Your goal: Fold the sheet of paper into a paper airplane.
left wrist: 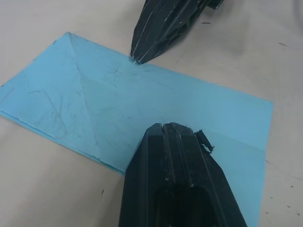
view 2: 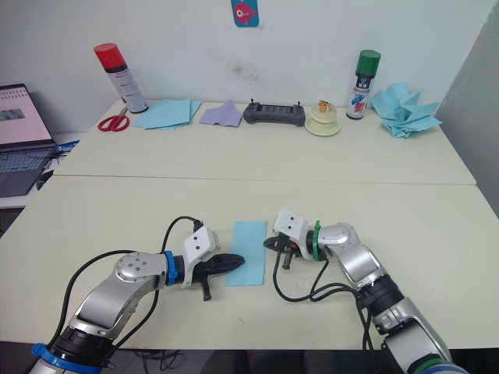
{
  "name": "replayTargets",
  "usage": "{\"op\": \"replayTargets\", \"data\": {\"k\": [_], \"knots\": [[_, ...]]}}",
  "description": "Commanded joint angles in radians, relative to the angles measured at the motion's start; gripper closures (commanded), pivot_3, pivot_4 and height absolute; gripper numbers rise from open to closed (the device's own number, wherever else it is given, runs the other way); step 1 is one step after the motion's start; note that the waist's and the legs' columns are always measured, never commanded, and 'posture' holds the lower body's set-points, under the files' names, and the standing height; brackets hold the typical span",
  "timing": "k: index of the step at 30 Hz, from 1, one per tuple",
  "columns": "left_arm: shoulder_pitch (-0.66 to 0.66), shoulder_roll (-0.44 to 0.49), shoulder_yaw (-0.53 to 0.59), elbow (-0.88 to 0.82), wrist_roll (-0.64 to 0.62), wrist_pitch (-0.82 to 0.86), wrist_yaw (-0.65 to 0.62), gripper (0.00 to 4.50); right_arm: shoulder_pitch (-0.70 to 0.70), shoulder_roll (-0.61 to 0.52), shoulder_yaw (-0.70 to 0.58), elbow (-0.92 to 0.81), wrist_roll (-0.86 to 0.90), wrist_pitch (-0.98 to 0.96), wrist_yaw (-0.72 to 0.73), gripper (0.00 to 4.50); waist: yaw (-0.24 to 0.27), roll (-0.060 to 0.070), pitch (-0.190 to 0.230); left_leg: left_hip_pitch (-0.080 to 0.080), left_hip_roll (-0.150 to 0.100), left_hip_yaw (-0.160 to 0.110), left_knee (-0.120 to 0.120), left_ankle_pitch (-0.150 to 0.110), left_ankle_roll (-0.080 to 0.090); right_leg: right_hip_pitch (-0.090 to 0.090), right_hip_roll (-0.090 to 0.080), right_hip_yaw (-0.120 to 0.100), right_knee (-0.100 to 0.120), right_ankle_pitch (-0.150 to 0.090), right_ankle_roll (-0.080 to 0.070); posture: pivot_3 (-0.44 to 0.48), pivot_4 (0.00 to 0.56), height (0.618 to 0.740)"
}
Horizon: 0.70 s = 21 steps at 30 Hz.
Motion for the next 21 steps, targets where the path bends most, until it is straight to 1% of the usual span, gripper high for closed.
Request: {"op": "replayTargets", "data": {"k": [1, 10, 16, 21], "knots": [[0.029, -0.002, -0.037, 0.028, 0.024, 0.038, 0.004, 4.50, 0.049, -0.023, 0.041, -0.051, 0.010, 0.091, 0.054, 4.45, 0.001, 0.000, 0.000, 0.000, 0.000, 0.000, 0.000, 0.000, 0.000, 0.000, 0.000, 0.000, 0.000, 0.000, 0.000, 0.000, 0.150, 0.740], [0.032, 0.020, -0.039, 0.034, 0.024, 0.043, -0.023, 4.50, 0.090, -0.036, 0.078, -0.140, 0.105, 0.269, 0.162, 4.45, 0.001, 0.000, -0.002, 0.001, 0.000, 0.000, -0.001, 0.000, 0.000, 0.000, 0.000, 0.000, 0.000, -0.001, -0.001, 0.000, 0.150, 0.740], [0.013, 0.046, -0.030, 0.052, 0.028, 0.041, -0.047, 4.50, 0.103, -0.076, 0.131, -0.178, 0.126, 0.304, 0.244, 4.45, -0.002, -0.002, -0.006, 0.001, 0.001, -0.001, -0.002, 0.000, 0.000, 0.000, 0.001, -0.001, 0.000, -0.004, -0.003, 0.000, 0.150, 0.740], [0.008, 0.049, -0.033, 0.061, 0.034, 0.034, -0.051, 4.50, 0.085, -0.127, 0.123, -0.207, 0.129, 0.301, 0.279, 4.45, -0.004, -0.002, -0.006, 0.001, 0.001, -0.001, -0.003, -0.001, 0.001, 0.000, 0.001, -0.001, 0.000, -0.005, -0.004, 0.000, 0.150, 0.740]]}}
